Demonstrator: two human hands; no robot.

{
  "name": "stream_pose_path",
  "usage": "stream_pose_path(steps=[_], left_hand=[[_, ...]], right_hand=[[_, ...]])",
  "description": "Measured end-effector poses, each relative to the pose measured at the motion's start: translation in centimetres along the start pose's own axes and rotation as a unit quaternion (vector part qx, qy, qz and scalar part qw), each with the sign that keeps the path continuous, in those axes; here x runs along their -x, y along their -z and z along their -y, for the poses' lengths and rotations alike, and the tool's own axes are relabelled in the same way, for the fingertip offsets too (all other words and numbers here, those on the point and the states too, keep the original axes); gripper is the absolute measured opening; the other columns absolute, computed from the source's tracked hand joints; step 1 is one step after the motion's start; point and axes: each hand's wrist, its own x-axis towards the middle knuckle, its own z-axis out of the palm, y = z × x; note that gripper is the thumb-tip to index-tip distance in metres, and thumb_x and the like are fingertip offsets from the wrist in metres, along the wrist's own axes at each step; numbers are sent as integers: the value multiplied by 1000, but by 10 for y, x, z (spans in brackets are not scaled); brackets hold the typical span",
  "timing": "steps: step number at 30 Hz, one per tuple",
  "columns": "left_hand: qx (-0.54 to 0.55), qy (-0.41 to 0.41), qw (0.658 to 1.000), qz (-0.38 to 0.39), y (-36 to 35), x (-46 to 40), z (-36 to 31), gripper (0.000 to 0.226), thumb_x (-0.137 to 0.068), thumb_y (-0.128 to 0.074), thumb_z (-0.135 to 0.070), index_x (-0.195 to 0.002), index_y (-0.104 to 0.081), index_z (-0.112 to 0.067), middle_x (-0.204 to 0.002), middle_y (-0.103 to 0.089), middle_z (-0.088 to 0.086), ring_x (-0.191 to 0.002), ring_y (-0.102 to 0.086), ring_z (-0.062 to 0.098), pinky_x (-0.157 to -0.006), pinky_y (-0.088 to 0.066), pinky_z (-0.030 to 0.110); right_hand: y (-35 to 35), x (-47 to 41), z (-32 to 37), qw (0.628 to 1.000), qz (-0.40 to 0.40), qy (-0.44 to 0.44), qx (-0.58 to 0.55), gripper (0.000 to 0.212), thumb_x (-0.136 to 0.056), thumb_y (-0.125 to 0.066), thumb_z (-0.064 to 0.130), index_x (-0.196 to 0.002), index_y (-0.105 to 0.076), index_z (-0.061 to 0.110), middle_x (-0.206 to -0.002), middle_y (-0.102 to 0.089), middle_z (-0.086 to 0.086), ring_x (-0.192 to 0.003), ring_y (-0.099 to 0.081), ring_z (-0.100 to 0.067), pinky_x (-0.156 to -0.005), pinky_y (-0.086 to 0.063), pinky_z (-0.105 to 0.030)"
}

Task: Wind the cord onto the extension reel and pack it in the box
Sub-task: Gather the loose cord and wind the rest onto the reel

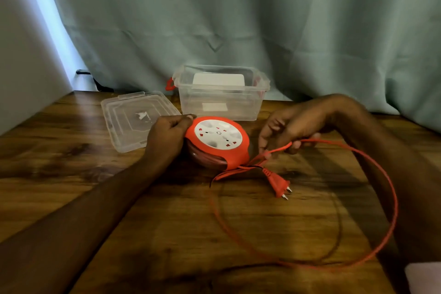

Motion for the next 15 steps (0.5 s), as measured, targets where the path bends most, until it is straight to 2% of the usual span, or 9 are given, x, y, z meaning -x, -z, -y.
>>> stream_pose_path(steps=[1, 3, 5, 6, 9, 11, 13, 15], left_hand=[[1, -1, 1000, 1, 0, 0, 0, 36, -106, -51, -37, -127, -72, -16, -113, -78, 3, -97, -75, 22, -94, -60, 48], [6, 0, 1000, 1, 0, 0, 0, 36, -105, -52, -37, -127, -72, -16, -112, -78, 3, -97, -76, 22, -94, -61, 48], [6, -3, 1000, 3, 0, 0, 0, 36, -105, -52, -37, -128, -72, -16, -113, -78, 3, -97, -76, 22, -94, -61, 48], [6, -6, 1000, 5, 0, 0, 0, 36, -105, -52, -37, -128, -71, -16, -114, -78, 3, -98, -76, 21, -93, -61, 48], [5, -12, 1000, 7, 0, 0, 0, 36, -105, -52, -36, -128, -71, -17, -112, -78, 2, -97, -76, 20, -92, -61, 47], [5, -13, 1000, 8, -1, -1, 0, 35, -105, -53, -36, -127, -72, -17, -109, -78, 1, -95, -76, 19, -92, -62, 46], [5, -11, 1000, 10, -2, -1, 0, 34, -105, -52, -36, -127, -72, -18, -109, -78, 1, -95, -76, 18, -91, -62, 46], [5, -8, 1000, 12, -2, -2, 1, 35, -105, -52, -36, -128, -71, -18, -110, -78, 1, -95, -76, 18, -92, -62, 46]], right_hand=[[3, 3, -2, 999, -17, -9, -26, 38, -95, -70, 30, -112, -68, -3, -58, -44, -5, -41, -34, -8, -34, -28, -16], [7, 9, -4, 997, -65, -37, -36, 60, -79, -70, 58, -98, -69, 1, -54, -38, -1, -42, -31, -10, -38, -26, -19], [11, 11, -7, 988, -135, -68, 11, 66, -62, -67, 74, -81, -63, 11, -54, -40, -1, -46, -34, -15, -45, -31, -24], [15, 12, -11, 980, -178, -81, 42, 68, -60, -68, 76, -77, -62, 10, -54, -44, -1, -48, -38, -17, -47, -33, -26], [26, 13, -26, 944, -276, -134, 121, 62, -68, -76, 71, -83, -69, 11, -61, -58, 0, -59, -52, -20, -56, -43, -30], [31, 13, -34, 910, -323, -181, 187, 57, -70, -77, 72, -80, -63, 18, -75, -63, 0, -71, -57, -21, -71, -50, -36], [28, 14, -32, 862, -353, -230, 280, 49, -78, -74, 68, -82, -59, 21, -93, -65, -1, -87, -58, -22, -90, -46, -43], [26, 16, -25, 829, -361, -232, 359, 36, -87, -72, 59, -101, -63, 27, -112, -64, -1, -109, -56, -25, -103, -36, -48]])
